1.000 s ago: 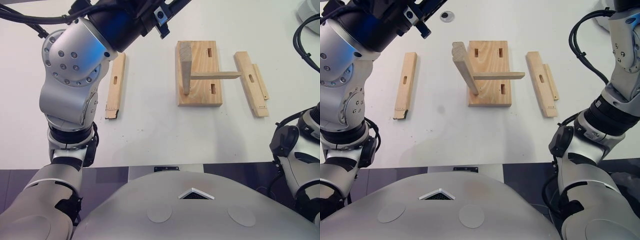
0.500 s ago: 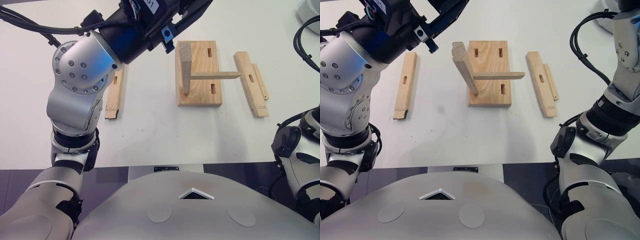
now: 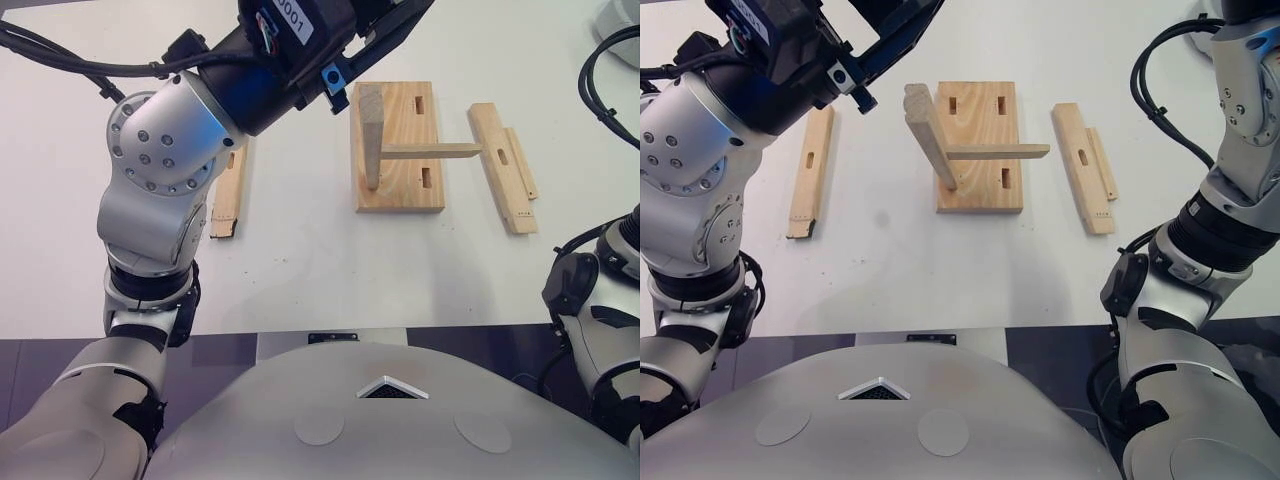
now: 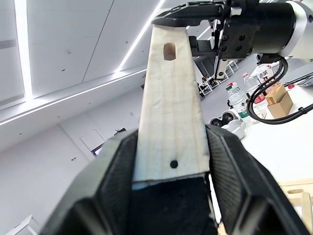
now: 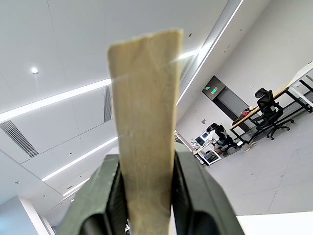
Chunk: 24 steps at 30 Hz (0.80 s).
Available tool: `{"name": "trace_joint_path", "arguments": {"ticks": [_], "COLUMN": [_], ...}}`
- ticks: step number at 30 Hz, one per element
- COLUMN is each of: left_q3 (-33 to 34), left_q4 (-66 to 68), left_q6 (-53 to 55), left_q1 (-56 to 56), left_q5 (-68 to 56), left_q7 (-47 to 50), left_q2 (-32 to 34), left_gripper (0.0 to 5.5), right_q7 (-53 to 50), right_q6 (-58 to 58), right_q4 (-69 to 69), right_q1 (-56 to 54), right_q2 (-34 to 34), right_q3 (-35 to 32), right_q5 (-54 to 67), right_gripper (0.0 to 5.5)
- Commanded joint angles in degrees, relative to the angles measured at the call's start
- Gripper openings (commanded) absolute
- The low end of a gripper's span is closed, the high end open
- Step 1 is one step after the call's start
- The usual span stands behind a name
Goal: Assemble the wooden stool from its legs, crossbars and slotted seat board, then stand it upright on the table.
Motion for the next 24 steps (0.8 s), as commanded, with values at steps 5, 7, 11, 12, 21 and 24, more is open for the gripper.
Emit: {"name": "trace_joint_path", "arguments": {"ticks": [5, 7, 11, 12, 21, 24], "left_q3": [2.7, 9.6, 13.3, 13.5, 16.9, 15.1], "left_q4": [0.0, -1.8, -4.6, -4.6, -7.1, -8.4], "left_q6": [2.8, 6.8, 11.2, 11.5, 16.3, 17.6], "left_q1": [-0.4, 0.1, 2.8, 2.9, 7.0, 7.4], "left_q5": [-0.2, -1.5, -2.3, -2.6, -3.1, -3.3], "left_q7": [1.6, 6.4, 9.5, 9.6, 14.0, 15.0], "left_q2": [-0.3, -1.7, -1.6, -1.4, -2.4, -2.9], "left_gripper": [3.5, 3.7, 3.7, 3.7, 3.7, 3.7], "right_q7": [-3.1, -3.7, -4.3, -4.0, 2.1, 5.3], "right_q6": [-3.4, -4.1, -6.2, -6.7, -7.8, -7.4], "right_q4": [2.1, -0.5, -3.2, -3.4, -4.7, -4.2], "right_q1": [-1.6, 7.1, 15.3, 16.3, 28.8, 31.8], "right_q2": [-1.1, -3.7, -2.4, -2.1, 1.8, 2.3], "right_q3": [0.5, -1.9, -5.3, -5.8, -4.9, -4.8], "right_q5": [-9.3, -20.2, -28.6, -29.7, -41.0, -43.3], "right_gripper": [1.02, 1.02, 1.02, 1.02, 1.02, 1.02]}}
